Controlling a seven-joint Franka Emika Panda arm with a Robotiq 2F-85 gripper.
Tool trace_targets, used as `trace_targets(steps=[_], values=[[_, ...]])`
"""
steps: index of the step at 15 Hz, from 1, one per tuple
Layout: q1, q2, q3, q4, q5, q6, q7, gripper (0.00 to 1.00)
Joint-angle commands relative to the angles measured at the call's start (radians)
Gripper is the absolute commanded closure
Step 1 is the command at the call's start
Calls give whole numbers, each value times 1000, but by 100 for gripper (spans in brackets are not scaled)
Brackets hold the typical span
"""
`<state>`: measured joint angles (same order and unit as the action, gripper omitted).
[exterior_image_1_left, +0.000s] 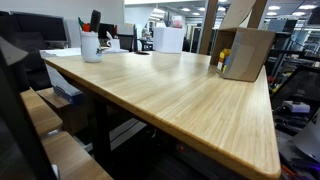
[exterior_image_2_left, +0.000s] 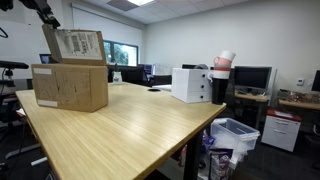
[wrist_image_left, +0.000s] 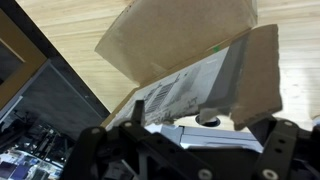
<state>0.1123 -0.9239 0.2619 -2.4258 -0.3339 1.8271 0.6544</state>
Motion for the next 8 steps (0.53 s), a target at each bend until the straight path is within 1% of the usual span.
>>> trace_targets(steps=[1, 6, 8], values=[[-3, -144, 2, -117, 37, 68, -26, 0], [-6, -288, -2, -221, 74, 156, -32, 0], [-14, -308, -5, -230, 101, 158, -40, 0]])
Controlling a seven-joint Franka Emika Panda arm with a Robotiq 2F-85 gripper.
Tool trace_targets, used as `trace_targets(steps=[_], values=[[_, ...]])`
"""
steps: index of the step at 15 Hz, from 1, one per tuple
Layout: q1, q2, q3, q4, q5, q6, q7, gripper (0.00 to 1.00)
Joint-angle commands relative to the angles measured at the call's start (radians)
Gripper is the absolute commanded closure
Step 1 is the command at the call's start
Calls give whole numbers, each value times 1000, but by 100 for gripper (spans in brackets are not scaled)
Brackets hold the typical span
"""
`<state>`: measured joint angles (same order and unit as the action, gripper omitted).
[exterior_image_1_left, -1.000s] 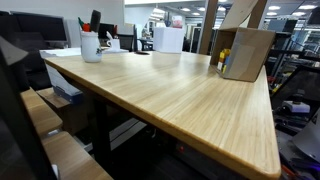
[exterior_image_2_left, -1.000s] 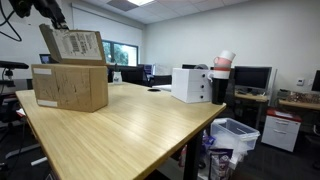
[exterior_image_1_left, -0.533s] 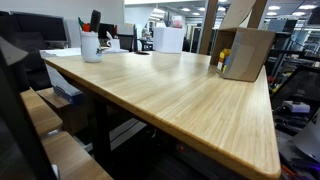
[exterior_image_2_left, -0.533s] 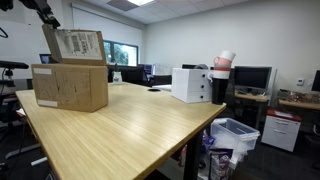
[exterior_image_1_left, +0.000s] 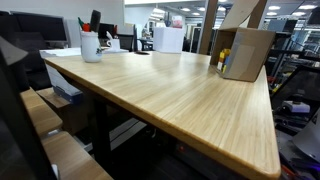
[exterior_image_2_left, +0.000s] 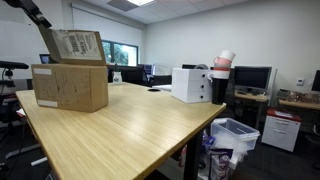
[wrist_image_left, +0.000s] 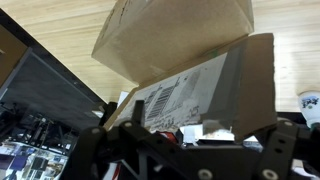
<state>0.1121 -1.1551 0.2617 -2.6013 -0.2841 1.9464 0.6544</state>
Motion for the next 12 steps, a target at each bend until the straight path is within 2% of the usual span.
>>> trace_targets(steps=[1, 5, 10, 11, 12], values=[[-17, -65, -11, -41, 74, 10, -57, 0], [-41, -8, -42, 6, 131, -84, -138, 0], [-85, 21, -74, 19, 165, -79, -206, 0], [-92, 33, -79, 23, 164, -66, -218, 17], [-97, 41, -82, 28, 166, -64, -224, 21]])
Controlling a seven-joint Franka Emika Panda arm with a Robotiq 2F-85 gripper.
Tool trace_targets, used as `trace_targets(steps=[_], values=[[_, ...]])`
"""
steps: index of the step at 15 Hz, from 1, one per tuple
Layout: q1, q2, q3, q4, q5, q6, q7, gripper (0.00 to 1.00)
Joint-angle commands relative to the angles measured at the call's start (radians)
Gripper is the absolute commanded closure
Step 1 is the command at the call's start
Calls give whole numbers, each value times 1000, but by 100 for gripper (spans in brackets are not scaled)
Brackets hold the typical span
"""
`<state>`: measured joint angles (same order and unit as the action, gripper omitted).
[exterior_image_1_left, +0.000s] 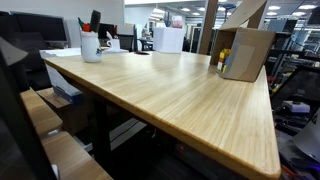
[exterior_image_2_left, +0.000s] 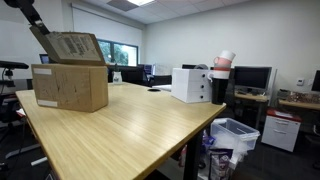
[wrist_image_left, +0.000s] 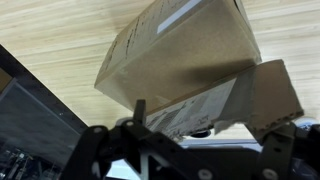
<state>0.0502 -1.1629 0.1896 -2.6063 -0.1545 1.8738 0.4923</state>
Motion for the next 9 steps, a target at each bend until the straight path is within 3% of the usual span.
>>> trace_targets(steps=[1, 9], values=[[-41, 61, -13, 39, 39, 17, -66, 32], [-80, 172, -22, 92, 51, 136, -57, 81]])
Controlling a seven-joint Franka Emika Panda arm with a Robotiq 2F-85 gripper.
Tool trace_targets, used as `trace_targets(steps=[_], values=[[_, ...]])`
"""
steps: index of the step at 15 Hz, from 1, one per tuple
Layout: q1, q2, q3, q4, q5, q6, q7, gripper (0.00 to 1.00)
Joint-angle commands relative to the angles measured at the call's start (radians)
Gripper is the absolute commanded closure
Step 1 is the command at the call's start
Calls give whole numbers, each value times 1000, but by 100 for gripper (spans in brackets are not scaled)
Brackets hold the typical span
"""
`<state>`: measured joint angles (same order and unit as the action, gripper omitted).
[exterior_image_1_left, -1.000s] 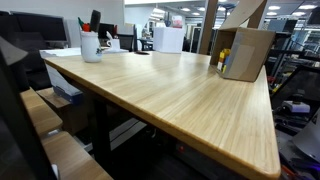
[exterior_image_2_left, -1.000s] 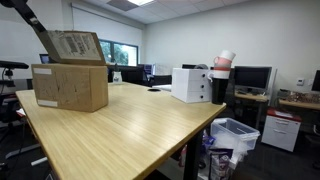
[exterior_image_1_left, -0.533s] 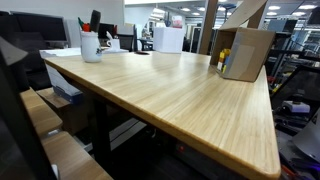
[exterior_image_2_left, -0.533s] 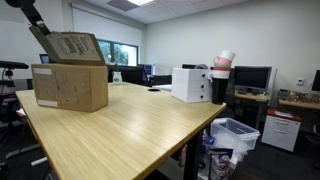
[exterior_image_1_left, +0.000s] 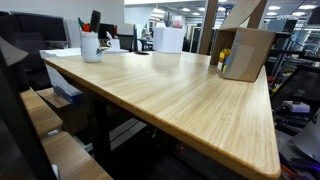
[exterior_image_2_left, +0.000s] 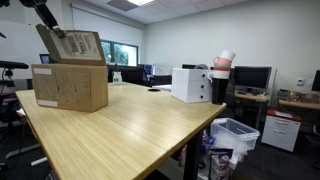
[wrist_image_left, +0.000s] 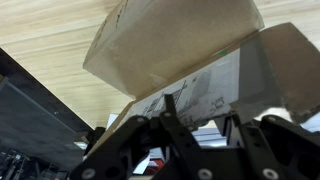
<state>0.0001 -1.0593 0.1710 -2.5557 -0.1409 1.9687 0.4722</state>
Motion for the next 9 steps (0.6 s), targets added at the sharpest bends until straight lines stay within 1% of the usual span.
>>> trace_targets(steps=[1, 3, 4, 5, 6, 9], values=[[-31, 86, -6, 53, 39, 46, -41, 85], [-37, 147, -8, 99, 46, 45, -47, 97], [-40, 211, -10, 150, 49, 29, -52, 100], [-41, 234, -11, 167, 48, 23, -55, 100], [-41, 274, -14, 196, 48, 16, -65, 98], [-31, 360, -27, 258, 55, 7, -81, 98]])
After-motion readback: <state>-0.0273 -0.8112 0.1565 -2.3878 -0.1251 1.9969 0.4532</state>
